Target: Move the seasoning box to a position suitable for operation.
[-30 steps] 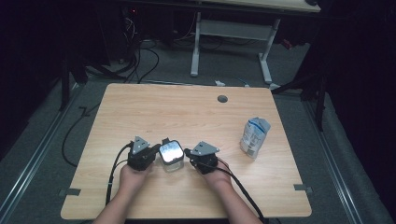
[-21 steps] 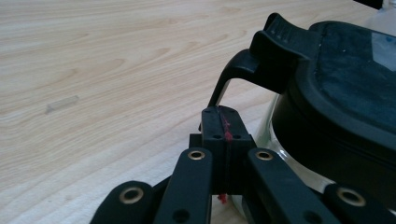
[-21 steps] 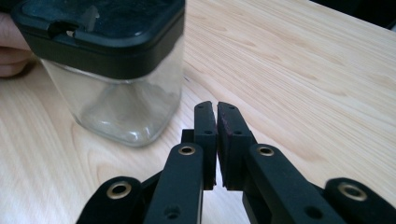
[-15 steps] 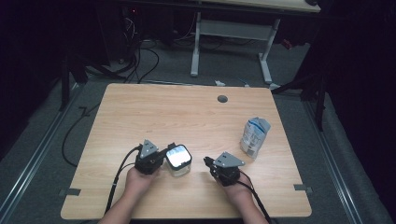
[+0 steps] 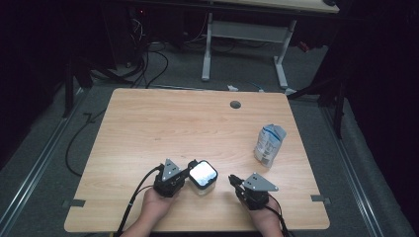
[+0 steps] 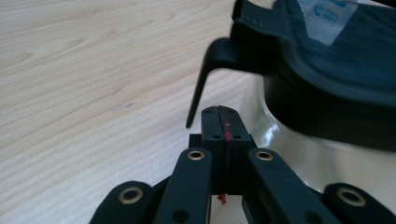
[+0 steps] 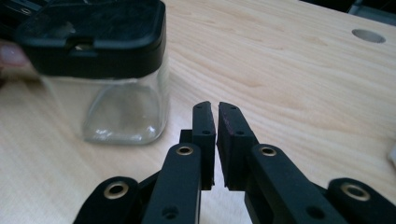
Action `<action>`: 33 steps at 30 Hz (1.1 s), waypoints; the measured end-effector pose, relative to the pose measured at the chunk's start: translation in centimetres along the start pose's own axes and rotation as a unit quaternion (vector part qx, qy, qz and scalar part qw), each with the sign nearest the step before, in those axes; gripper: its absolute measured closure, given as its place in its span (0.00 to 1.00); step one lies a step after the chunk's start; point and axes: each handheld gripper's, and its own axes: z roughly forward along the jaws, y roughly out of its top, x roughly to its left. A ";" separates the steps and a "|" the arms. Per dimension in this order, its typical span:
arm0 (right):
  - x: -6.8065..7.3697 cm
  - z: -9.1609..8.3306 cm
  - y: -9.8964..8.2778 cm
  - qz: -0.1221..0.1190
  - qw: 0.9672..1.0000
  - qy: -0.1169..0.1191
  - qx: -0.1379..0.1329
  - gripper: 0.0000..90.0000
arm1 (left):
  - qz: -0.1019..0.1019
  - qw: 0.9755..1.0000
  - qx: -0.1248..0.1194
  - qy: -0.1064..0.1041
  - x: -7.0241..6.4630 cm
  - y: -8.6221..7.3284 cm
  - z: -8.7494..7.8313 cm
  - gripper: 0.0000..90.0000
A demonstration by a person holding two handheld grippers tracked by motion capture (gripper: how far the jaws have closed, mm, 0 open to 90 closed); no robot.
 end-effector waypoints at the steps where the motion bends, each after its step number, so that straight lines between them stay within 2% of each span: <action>1: 0.0 -0.2 -0.2 -0.002 1.000 0.001 0.002 0.96 | 0.003 1.000 0.000 0.002 -0.1 -0.2 -0.3 1.00; 5: -0.1 -0.5 -0.7 0.002 1.000 0.004 0.004 0.96 | 0.002 1.000 0.011 -0.007 -0.6 -0.8 -1.3 1.00; 11: -0.3 -0.6 -0.9 0.002 1.000 0.001 0.005 0.96 | 0.000 1.000 0.021 -0.020 -1.7 -1.6 -1.6 1.00; 16: -0.4 -0.6 -1.0 0.004 1.000 0.002 0.007 0.96 | 0.007 0.999 0.025 -0.019 -2.3 -1.7 -1.8 1.00; 19: -0.5 -0.5 -1.0 0.003 1.000 0.001 0.008 0.95 | 0.007 1.000 0.028 -0.011 -2.2 -1.7 -1.8 1.00; 24: -0.6 -0.7 -1.0 0.007 1.000 0.001 0.005 0.95 | -0.003 1.000 0.017 0.002 -1.5 -1.6 -2.0 1.00; 33: -0.6 -0.5 -1.0 0.007 1.000 0.001 0.011 0.96 | -0.007 1.000 0.013 -0.001 -1.3 -1.3 -1.3 1.00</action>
